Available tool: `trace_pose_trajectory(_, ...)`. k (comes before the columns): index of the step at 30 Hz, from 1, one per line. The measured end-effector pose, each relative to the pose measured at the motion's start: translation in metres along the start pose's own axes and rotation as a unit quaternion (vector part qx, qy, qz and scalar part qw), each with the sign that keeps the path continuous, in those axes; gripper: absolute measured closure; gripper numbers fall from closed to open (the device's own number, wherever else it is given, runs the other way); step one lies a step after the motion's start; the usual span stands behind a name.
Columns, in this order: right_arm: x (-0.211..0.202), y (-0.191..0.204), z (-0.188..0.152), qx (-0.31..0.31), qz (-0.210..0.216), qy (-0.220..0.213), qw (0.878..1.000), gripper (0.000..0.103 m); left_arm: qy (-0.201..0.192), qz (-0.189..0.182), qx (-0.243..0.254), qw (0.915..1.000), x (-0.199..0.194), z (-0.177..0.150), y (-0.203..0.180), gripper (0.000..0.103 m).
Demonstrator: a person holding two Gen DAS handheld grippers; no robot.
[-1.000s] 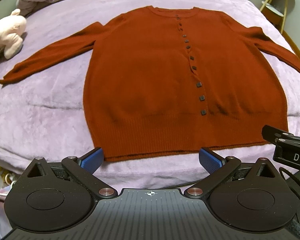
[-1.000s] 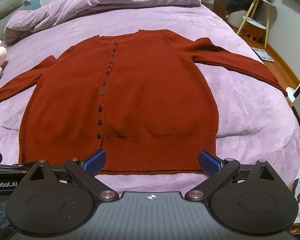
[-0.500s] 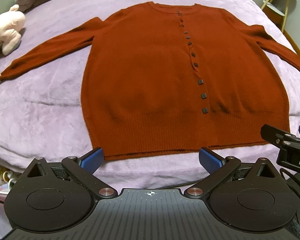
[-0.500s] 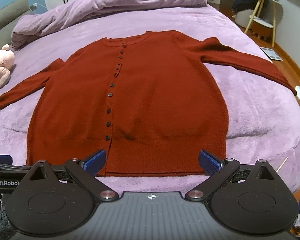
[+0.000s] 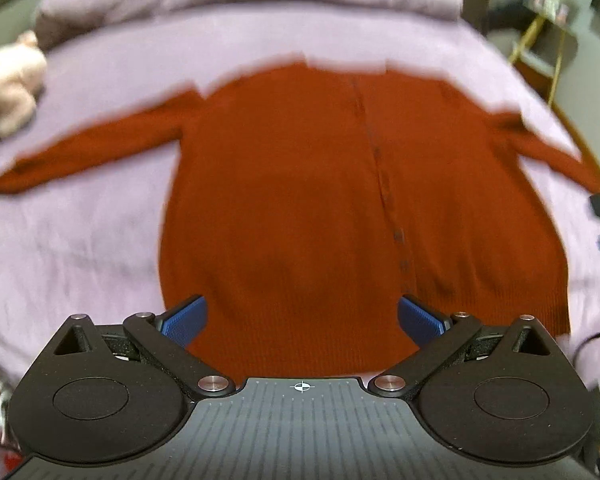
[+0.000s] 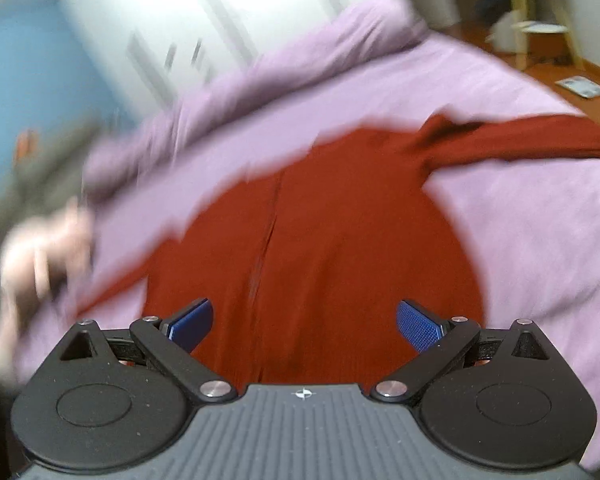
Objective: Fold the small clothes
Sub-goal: 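Grasp the cardigan sleeve with the right gripper and fold it across the body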
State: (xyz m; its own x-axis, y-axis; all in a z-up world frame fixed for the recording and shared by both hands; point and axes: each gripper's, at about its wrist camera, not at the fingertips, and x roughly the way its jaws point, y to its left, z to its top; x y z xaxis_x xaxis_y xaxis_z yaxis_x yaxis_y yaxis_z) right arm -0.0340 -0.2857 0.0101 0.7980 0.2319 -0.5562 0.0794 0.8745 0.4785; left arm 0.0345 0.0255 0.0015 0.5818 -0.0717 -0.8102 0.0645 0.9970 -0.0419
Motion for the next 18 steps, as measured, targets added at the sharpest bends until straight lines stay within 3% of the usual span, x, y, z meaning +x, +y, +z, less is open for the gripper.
trace_pose_trajectory(2,0.0,-0.037,0.022,0.045,-0.017,-0.058,0.997,0.004,-0.052,-0.003,0.004,0.9987,-0.003,0.01,0.003,0.0)
trace_pose_trajectory(4,0.008,-0.087,0.047,0.102,-0.053,-0.095,0.989,0.008,-0.071,-0.024,-0.004,0.9972,0.003,0.021,0.006,0.0)
trace_pose_trajectory(7,0.024,-0.164,0.071,0.21,-0.092,-0.125,0.965,0.029,-0.052,-0.06,-0.03,0.9964,0.022,0.037,0.008,0.0)
trace_pose_trajectory(10,0.04,-0.225,0.083,0.285,-0.124,-0.143,0.94,0.055,-0.038,-0.064,-0.041,0.9964,0.043,0.044,0.001,0.0)
trace_pose_trajectory(14,0.063,-0.28,0.081,0.371,-0.144,-0.155,0.904,0.06,-0.016,-0.064,-0.032,0.9973,0.067,0.052,-0.012,0.0)
trace_pose_trajectory(18,0.074,-0.314,0.078,0.427,-0.133,-0.193,0.873,0.067,-0.002,-0.081,-0.025,0.9964,0.086,0.059,-0.017,0.001)
